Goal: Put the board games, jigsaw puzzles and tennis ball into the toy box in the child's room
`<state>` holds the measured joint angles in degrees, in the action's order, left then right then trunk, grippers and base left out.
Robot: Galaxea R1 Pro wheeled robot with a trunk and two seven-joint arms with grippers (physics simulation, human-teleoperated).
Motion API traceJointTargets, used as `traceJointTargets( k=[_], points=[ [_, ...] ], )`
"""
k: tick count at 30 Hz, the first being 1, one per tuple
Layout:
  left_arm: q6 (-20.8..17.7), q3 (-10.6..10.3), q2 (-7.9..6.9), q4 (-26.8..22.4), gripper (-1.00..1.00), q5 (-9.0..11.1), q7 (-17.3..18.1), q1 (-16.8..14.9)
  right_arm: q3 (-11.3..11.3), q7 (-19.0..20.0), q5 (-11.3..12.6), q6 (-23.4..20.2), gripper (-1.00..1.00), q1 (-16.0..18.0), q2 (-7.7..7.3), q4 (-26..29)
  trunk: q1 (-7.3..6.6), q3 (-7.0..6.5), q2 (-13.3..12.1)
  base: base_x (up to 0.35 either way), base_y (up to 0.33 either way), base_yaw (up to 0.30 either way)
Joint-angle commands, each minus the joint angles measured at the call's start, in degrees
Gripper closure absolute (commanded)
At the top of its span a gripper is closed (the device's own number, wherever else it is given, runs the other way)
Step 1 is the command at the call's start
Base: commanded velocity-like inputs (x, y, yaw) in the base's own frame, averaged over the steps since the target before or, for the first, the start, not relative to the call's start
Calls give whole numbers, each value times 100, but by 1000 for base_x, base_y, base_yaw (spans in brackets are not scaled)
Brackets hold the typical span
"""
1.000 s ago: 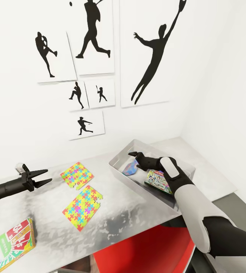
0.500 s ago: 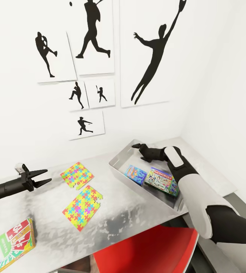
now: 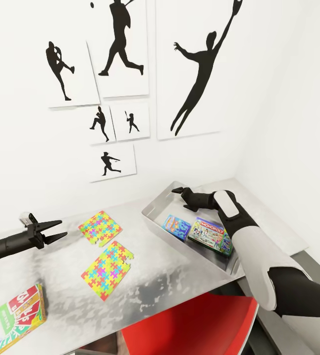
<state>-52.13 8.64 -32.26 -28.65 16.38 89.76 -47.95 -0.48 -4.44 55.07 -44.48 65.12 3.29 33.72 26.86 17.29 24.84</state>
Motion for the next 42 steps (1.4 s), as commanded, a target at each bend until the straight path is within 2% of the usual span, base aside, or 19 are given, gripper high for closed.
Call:
traceJointTargets(
  k=[1,9,18,27,31,36,42],
  points=[
    [-61,-2,-3,0,-100,-3,24,-4,-5,-41,51,-17,-100,0,0,12,3,10,10,0,0,0],
    [-59,-2,-2,0,-100,-3,24,-4,-8,-10,56,-24,-100,-69,-4,195,3,10,10,0,0,0],
    [-52,-2,-1,0,-100,3,24,-4,-13,-8,64,-33,-100,-61,-14,698,3,10,10,0,0,0],
    [-50,5,-22,0,-100,6,24,0,-13,-7,65,-34,-100,-61,-29,771,3,10,10,0,0,0],
    [-40,2,-78,0,-100,8,24,4,-10,-5,65,-34,-100,-61,-26,775,3,8,10,0,0,0],
    [-35,6,-161,5,-100,15,24,5,-5,-10,67,-34,-100,-67,-23,776,3,-25,10,-1,0,0],
    [-34,6,-180,8,-100,27,24,5,-5,-7,69,-34,-100,-67,-22,776,3,-79,10,-101,50,0]
  ],
)
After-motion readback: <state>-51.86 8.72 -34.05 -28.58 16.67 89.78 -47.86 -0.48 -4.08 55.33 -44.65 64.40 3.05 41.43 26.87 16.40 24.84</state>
